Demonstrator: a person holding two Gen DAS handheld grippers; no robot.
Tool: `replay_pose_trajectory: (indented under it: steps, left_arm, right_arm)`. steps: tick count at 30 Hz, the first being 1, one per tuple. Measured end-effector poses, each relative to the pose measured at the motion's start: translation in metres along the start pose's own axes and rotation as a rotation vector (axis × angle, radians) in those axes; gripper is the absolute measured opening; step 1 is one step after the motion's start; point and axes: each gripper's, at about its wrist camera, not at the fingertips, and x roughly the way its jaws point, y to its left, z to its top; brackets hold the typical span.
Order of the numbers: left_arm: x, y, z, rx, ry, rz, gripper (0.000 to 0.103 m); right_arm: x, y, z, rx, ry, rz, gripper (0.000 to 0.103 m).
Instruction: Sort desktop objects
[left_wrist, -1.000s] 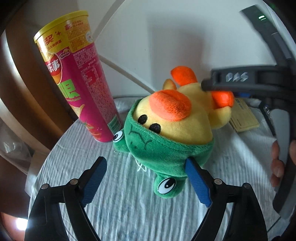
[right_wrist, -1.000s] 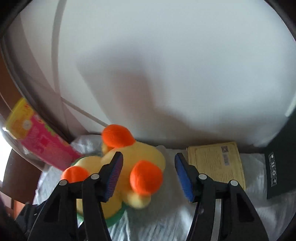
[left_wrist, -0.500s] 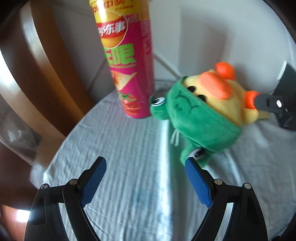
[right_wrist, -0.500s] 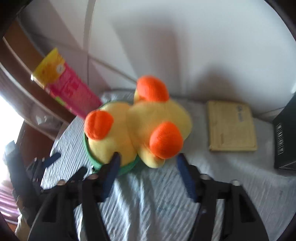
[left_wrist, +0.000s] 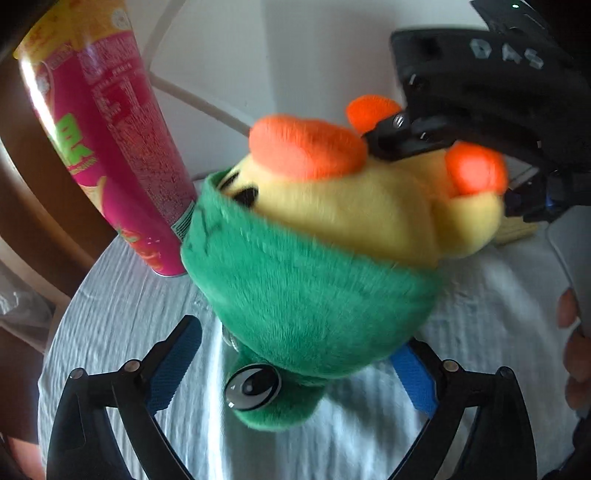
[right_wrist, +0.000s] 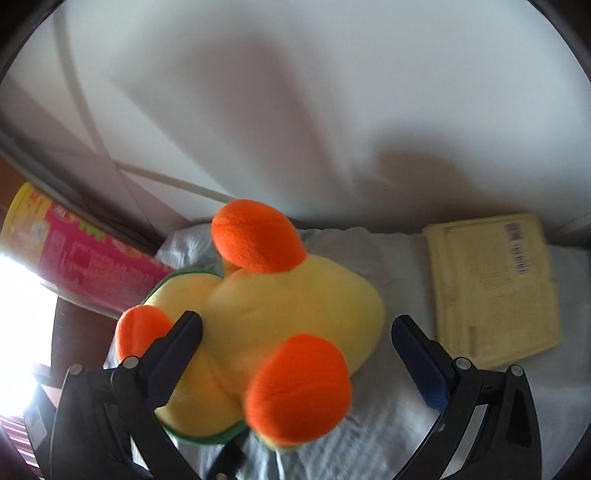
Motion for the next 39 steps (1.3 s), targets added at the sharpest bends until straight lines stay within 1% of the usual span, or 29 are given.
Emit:
replay_pose_trajectory:
  steps: [1, 2, 3, 4, 5, 7, 8, 9, 11, 12, 16, 18, 21, 23, 24, 25, 26, 27, 28, 29, 31, 32, 34, 36, 38, 39]
  left_arm:
    - [0.002, 0.004, 0.001, -0.017, 0.005, -0.033, 0.083]
    - [0.004, 0.008, 0.002, -0.033, 0.012, -0.069, 0.076]
    - [0.003, 0.01, 0.003, -0.041, 0.022, -0.104, 0.065]
    - [0.0, 0.008, 0.002, -0.027, 0.021, -0.1, 0.058]
    - [-0.005, 0.006, -0.001, -0.009, 0.022, -0.088, 0.055]
    - [-0.013, 0.001, -0.006, 0.027, 0.024, -0.065, 0.053]
    - [-0.018, 0.0, -0.009, 0.038, 0.027, -0.059, 0.051]
    - [-0.025, 0.003, -0.013, 0.031, 0.031, -0.069, 0.051]
    - [-0.048, 0.004, -0.026, 0.054, 0.012, -0.065, 0.05]
    - [-0.062, 0.004, -0.034, 0.072, 0.002, -0.062, 0.05]
    - [-0.119, -0.002, -0.075, 0.123, -0.004, -0.084, 0.05]
    - [-0.151, -0.007, -0.106, 0.131, 0.008, -0.114, 0.05]
    - [-0.191, -0.02, -0.155, 0.147, 0.029, -0.14, 0.05]
    - [-0.209, -0.033, -0.184, 0.151, 0.064, -0.149, 0.05]
    - [-0.217, -0.039, -0.198, 0.152, 0.083, -0.153, 0.05]
    - [-0.222, -0.045, -0.209, 0.152, 0.104, -0.152, 0.047]
    - [-0.22, -0.052, -0.216, 0.152, 0.126, -0.134, 0.041]
    - [-0.217, -0.059, -0.224, 0.152, 0.147, -0.116, 0.041]
    - [-0.216, -0.064, -0.231, 0.148, 0.165, -0.1, 0.041]
    - [-0.219, -0.06, -0.238, 0.129, 0.169, -0.088, 0.041]
    - [-0.225, -0.053, -0.253, 0.092, 0.178, -0.064, 0.042]
    - [-0.229, -0.049, -0.258, 0.072, 0.18, -0.052, 0.047]
    - [-0.241, -0.049, -0.259, 0.034, 0.157, -0.032, 0.06]
    - [-0.248, -0.041, -0.249, -0.002, 0.118, -0.002, 0.084]
    - [-0.251, -0.041, -0.235, -0.029, 0.095, 0.007, 0.084]
    - [-0.252, -0.041, -0.226, -0.042, 0.085, 0.011, 0.084]
  right_arm:
    - [0.005, -0.005, 0.001, 0.03, 0.003, 0.028, 0.103]
    - [0.011, -0.009, 0.0, 0.064, 0.029, 0.052, 0.103]
    - [0.011, -0.009, -0.002, 0.063, 0.036, 0.061, 0.103]
    - [0.011, -0.008, -0.004, 0.062, 0.043, 0.07, 0.103]
    - [0.011, -0.007, -0.006, 0.058, 0.05, 0.08, 0.099]
    - [-0.002, 0.005, -0.014, 0.016, 0.039, 0.1, 0.092]
    - [-0.009, 0.011, -0.02, -0.007, 0.035, 0.097, 0.09]
    - [-0.014, 0.015, -0.024, -0.023, 0.038, 0.095, 0.088]
    - [-0.032, 0.024, -0.043, -0.041, 0.049, 0.106, 0.083]
    - [-0.038, 0.026, -0.05, -0.044, 0.053, 0.111, 0.082]
    - [-0.081, 0.034, -0.099, -0.047, 0.055, 0.132, 0.082]
    - [-0.108, 0.034, -0.135, -0.027, 0.054, 0.148, 0.082]
    - [-0.149, 0.025, -0.204, 0.032, 0.051, 0.158, 0.08]
    - [-0.157, 0.015, -0.239, 0.08, 0.057, 0.152, 0.07]
    - [-0.163, 0.008, -0.26, 0.097, 0.067, 0.135, 0.065]
    - [-0.168, 0.002, -0.279, 0.113, 0.077, 0.118, 0.057]
    - [-0.166, 0.001, -0.295, 0.116, 0.09, 0.09, 0.056]
    - [-0.164, 0.0, -0.311, 0.118, 0.104, 0.061, 0.056]
    - [-0.164, -0.006, -0.322, 0.115, 0.119, 0.036, 0.056]
    - [-0.163, -0.011, -0.332, 0.111, 0.132, 0.011, 0.056]
    - [-0.166, -0.014, -0.342, 0.079, 0.129, -0.026, 0.056]
    - [-0.172, -0.015, -0.346, 0.052, 0.122, -0.045, 0.056]
    - [-0.183, -0.013, -0.349, -0.002, 0.094, -0.068, 0.056]
    - [-0.198, -0.007, -0.349, -0.069, 0.061, -0.096, 0.056]
    - [-0.203, 0.001, -0.34, -0.12, 0.042, -0.094, 0.058]
    - [-0.205, 0.007, -0.334, -0.143, 0.033, -0.096, 0.066]
